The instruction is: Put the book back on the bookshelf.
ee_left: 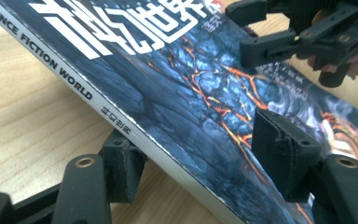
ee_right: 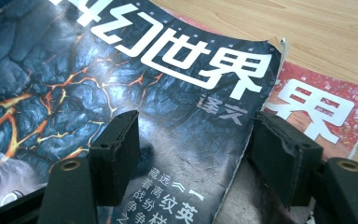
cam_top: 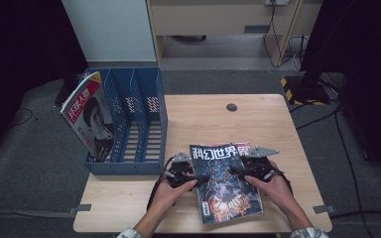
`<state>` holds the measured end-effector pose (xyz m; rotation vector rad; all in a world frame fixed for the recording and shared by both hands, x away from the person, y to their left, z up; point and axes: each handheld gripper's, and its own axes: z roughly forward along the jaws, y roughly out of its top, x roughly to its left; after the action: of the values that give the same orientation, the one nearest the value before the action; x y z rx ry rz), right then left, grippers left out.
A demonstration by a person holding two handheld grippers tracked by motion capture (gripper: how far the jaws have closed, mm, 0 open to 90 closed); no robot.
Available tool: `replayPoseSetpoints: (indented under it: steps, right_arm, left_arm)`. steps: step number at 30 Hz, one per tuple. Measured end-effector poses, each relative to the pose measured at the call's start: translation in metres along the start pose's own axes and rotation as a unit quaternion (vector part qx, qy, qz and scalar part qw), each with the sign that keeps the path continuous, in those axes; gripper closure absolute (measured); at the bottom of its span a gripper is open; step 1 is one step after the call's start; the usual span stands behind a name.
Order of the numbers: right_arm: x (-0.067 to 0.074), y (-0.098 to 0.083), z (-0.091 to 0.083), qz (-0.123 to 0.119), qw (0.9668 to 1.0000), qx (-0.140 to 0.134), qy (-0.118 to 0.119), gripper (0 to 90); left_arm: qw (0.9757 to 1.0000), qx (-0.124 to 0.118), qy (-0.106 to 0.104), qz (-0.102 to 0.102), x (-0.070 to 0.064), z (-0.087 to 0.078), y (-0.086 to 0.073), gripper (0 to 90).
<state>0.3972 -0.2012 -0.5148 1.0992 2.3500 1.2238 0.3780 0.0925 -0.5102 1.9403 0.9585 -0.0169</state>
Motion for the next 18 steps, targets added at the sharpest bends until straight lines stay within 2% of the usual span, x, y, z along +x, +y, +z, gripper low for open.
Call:
replayPoseSetpoints:
  steps: [5,11,13,15,18]
  right_arm:
    - [0.001,0.000,-0.001,-0.009,1.0000,0.001,0.002,36.6]
    - [0.003,0.001,0.000,-0.009,0.9999,0.004,-0.003,36.4]
    - [0.004,0.002,-0.001,-0.014,0.9999,0.006,-0.006,36.6]
    - [0.004,0.002,-0.001,-0.014,0.9998,0.008,-0.007,36.6]
    - [0.003,0.001,-0.001,-0.010,0.9999,0.007,-0.006,36.5]
  left_arm:
    - [0.9997,-0.009,0.013,-0.019,0.007,-0.007,0.011,35.2]
    - [0.9993,0.010,0.026,-0.023,0.015,-0.010,0.022,37.6]
    - [0.9994,0.021,0.023,-0.016,0.015,-0.010,0.027,37.3]
    - [0.9991,0.035,0.025,0.004,0.013,-0.011,0.034,36.8]
    - [0.9987,0.040,0.030,0.008,0.010,-0.012,0.042,36.3]
